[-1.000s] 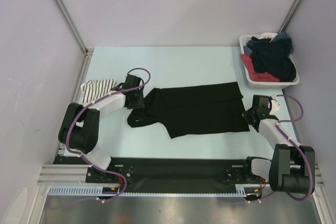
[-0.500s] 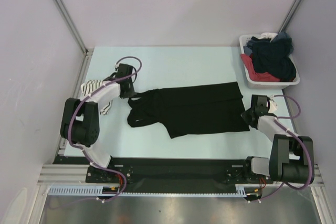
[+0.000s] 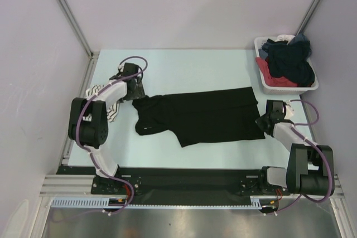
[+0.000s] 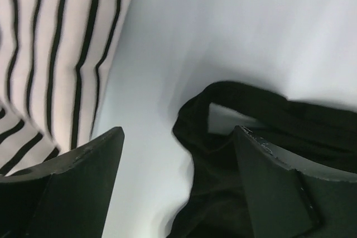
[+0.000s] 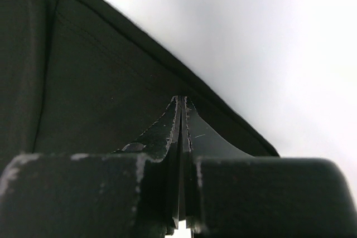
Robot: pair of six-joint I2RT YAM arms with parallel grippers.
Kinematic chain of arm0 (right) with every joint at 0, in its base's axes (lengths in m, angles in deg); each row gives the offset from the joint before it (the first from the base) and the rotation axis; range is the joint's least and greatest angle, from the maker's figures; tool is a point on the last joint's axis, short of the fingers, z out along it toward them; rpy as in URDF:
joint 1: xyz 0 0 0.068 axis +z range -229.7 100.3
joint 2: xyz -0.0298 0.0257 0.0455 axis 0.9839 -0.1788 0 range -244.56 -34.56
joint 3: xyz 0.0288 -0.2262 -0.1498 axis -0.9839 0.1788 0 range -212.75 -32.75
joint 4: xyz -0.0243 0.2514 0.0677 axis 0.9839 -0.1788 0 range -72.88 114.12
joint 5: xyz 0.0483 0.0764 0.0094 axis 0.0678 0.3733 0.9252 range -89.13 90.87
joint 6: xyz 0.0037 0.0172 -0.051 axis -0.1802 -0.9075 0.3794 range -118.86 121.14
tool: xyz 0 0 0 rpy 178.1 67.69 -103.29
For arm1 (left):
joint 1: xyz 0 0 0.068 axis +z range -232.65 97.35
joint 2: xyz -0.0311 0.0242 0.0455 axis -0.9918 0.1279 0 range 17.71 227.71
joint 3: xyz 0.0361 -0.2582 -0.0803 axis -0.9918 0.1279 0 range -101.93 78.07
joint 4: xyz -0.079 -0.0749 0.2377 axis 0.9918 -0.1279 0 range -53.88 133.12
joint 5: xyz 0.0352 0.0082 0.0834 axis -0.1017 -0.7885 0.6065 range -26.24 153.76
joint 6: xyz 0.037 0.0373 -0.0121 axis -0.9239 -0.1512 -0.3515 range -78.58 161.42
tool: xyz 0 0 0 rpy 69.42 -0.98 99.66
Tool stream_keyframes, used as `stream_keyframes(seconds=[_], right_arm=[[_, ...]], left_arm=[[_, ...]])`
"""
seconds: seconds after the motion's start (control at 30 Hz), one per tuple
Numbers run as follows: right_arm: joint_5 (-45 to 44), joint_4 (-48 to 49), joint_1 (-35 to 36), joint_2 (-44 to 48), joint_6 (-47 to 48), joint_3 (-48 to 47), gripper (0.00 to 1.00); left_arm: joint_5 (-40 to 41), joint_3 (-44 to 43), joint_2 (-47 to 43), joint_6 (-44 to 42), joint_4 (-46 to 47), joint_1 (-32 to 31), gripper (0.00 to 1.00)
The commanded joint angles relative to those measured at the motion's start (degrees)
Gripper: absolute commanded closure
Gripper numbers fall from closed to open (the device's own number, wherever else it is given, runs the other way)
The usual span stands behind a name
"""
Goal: Fold and stack the tank tops
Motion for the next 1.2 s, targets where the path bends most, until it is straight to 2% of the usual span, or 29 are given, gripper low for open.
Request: stream_keyframes(seconds=[0.0,0.07,0.1,0.17,0.2,0.27,0.37,0.6,0.73,0.87,1.17], right_arm=[[-2.5,-1.2,0.3,3.1,0.8,-0.3,0.99],[-3.5,-2.9,0.3,4.3,0.9,-0.6,0.91],[-4.8,-3.5,0.3,6.1,0.7,-0.7,0.86],[-5.3,-4.2,0.3,8.1,0.8,-0.3,0.80],[-6.1,-4.4,0.3,10.3,0.9,0.0,0.79],[-6.4,-5.0,0.3,12.2,0.8,0.6,0.77],[-5.5,-5.4,0.1,14.6,0.5,2.2,0.66],[0.9,-7.2,-3.6,14.4,-0.6,4.4,0.71],[3.4,-8.1,-5.0,13.5,-0.7,4.5,0.70],[4.2,-9.7,-6.2,11.6,-0.3,3.2,0.68],[2.7,-14.5,-6.3,11.7,-0.7,2.2,0.64]], left_arm=[[4.0,2.1,-8.8,0.2,-1.4,-1.7,0.14],[5.1,4.3,-13.9,0.5,-1.8,-4.4,0.13],[4.9,5.2,-15.5,0.5,-1.2,-8.5,0.13],[4.9,7.7,-19.5,2.2,-1.0,-13.2,0.13],[4.7,8.6,-21.6,2.7,0.3,-17.6,0.13],[3.5,11.0,-23.1,4.0,1.2,-21.3,0.13],[4.3,13.1,-25.3,5.8,0.5,-27.4,0.14],[5.8,20.2,-29.0,9.6,2.7,-41.9,0.15],[4.4,24.4,-29.3,9.7,8.0,-45.3,0.15],[-0.9,27.7,-28.6,7.0,15.6,-46.6,0.15],[-3.1,28.8,-26.9,4.4,19.6,-48.9,0.15]])
